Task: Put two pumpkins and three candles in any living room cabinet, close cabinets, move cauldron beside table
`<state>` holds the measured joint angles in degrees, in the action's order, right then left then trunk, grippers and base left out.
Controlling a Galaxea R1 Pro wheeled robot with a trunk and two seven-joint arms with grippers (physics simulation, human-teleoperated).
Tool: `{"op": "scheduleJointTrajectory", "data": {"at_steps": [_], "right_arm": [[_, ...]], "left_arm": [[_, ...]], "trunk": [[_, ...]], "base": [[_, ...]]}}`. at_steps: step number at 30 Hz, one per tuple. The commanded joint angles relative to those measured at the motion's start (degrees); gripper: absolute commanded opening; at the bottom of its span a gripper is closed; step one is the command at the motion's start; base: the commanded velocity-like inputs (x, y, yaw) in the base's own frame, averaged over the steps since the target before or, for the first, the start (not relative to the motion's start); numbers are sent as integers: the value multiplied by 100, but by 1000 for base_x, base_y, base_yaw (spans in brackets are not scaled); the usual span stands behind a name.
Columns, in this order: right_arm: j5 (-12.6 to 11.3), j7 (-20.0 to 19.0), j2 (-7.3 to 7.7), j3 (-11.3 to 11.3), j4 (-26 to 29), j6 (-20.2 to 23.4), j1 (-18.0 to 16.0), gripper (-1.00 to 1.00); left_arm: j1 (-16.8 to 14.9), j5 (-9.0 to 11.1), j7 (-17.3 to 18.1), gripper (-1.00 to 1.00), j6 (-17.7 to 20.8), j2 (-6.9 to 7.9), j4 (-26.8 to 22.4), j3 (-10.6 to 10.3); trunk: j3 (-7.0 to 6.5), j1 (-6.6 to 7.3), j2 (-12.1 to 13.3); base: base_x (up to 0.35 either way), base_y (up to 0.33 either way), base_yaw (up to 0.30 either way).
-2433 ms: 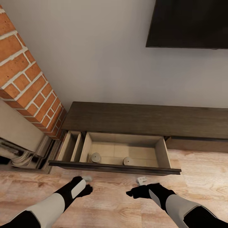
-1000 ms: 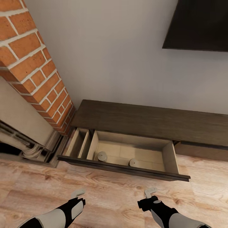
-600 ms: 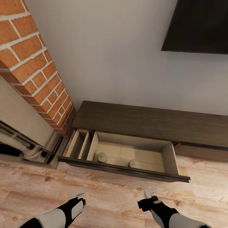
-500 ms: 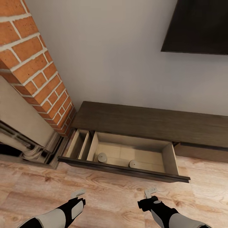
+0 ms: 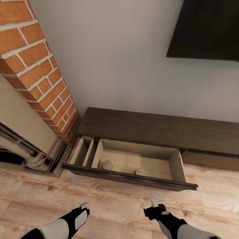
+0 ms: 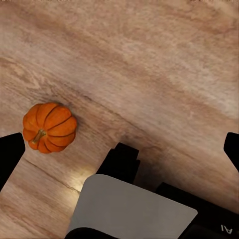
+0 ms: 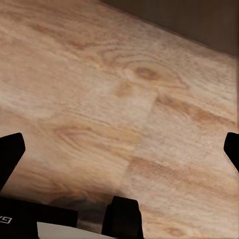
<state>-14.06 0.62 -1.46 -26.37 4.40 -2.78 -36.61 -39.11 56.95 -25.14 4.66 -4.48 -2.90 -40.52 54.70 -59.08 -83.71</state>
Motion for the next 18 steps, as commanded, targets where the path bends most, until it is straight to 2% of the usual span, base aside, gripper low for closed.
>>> {"op": "scheduleJointTrajectory", "data": {"at_steps": [1, 16, 18], "right_arm": [[0, 0, -2, 0, -13, -28, 1, 100], [29, 0, 5, 5, -27, -82, 5, 100], [-38, 7, -2, 7, -30, -240, 5, 100]], "left_arm": [[0, 0, 0, 100, 0, 0, 0, 0], [0, 2, 0, 100, 0, 0, 0, 0], [0, 3, 1, 100, 0, 0, 0, 0]], "trunk": [[-9, 0, 0], [-147, 0, 0], [-165, 0, 0]], "base": [[-10, 0, 0], [-1, 0, 0], [0, 0, 0]]}}
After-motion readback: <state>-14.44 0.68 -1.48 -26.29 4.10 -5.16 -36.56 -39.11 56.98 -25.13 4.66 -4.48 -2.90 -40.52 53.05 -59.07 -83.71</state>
